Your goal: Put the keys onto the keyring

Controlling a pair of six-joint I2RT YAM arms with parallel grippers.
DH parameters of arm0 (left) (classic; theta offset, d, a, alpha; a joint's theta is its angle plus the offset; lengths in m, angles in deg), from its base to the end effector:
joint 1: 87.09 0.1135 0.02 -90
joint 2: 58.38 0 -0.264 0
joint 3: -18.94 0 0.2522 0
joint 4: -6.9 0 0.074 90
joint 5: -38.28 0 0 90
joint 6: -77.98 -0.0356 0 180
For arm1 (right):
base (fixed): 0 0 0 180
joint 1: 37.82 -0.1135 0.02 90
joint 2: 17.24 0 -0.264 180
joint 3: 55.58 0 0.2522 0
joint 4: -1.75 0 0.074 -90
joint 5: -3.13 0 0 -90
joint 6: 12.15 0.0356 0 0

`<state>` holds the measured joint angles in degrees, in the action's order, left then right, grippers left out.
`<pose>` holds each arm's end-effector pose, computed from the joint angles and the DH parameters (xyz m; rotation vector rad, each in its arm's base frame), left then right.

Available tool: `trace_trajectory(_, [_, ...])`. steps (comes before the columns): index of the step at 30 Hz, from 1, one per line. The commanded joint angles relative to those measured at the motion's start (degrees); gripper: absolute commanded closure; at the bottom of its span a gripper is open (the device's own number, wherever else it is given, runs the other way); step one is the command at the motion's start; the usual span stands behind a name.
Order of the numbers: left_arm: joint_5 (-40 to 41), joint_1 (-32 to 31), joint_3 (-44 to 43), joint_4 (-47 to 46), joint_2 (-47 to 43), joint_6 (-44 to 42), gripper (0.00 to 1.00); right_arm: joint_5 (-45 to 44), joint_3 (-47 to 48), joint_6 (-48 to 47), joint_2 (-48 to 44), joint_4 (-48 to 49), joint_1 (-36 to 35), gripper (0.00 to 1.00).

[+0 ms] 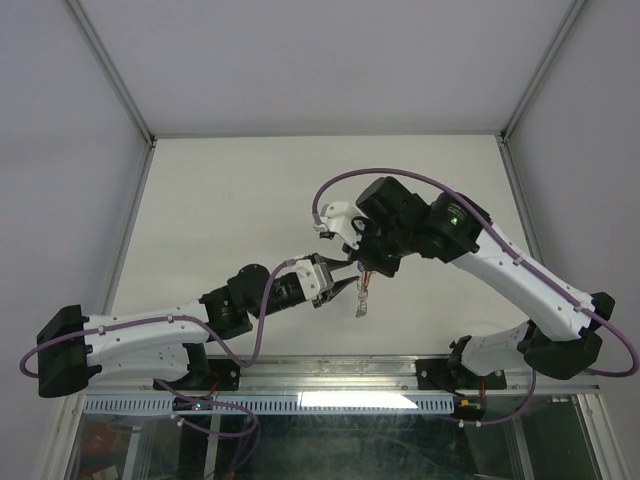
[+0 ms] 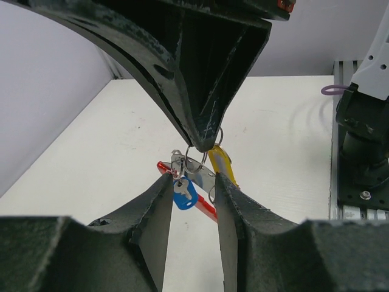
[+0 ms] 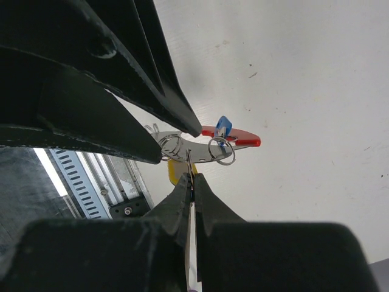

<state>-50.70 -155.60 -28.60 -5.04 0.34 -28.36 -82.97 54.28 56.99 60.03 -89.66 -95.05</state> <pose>0.0885 -0.2230 0.2917 1.0693 1.1914 -0.7005 0.1230 0.1956 0.4132 -1.6748 2.0252 0.3138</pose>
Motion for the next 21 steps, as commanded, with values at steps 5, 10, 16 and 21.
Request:
trace_trajectory(5, [-2.1,0.5,-3.1,-3.7,0.4,0.2,0.73,1.3,0.3,0.1,-1.1,3.1,-1.2,1.00])
trace_trajectory(10, [-2.6,0.5,-3.2,-3.7,0.5,0.4,0.74,1.5,-0.2,0.0,-1.5,3.5,-1.8,1.00])
trace_trajectory(16, [-2.6,0.5,-3.4,-3.1,0.8,0.1,0.74,1.6,-0.3,0.0,-1.8,3.7,-2.2,1.00])
trace_trajectory(21, [-2.2,0.5,-3.4,-2.8,0.5,-0.3,0.75,2.1,-0.2,-0.2,-2.0,3.8,-2.7,1.00])
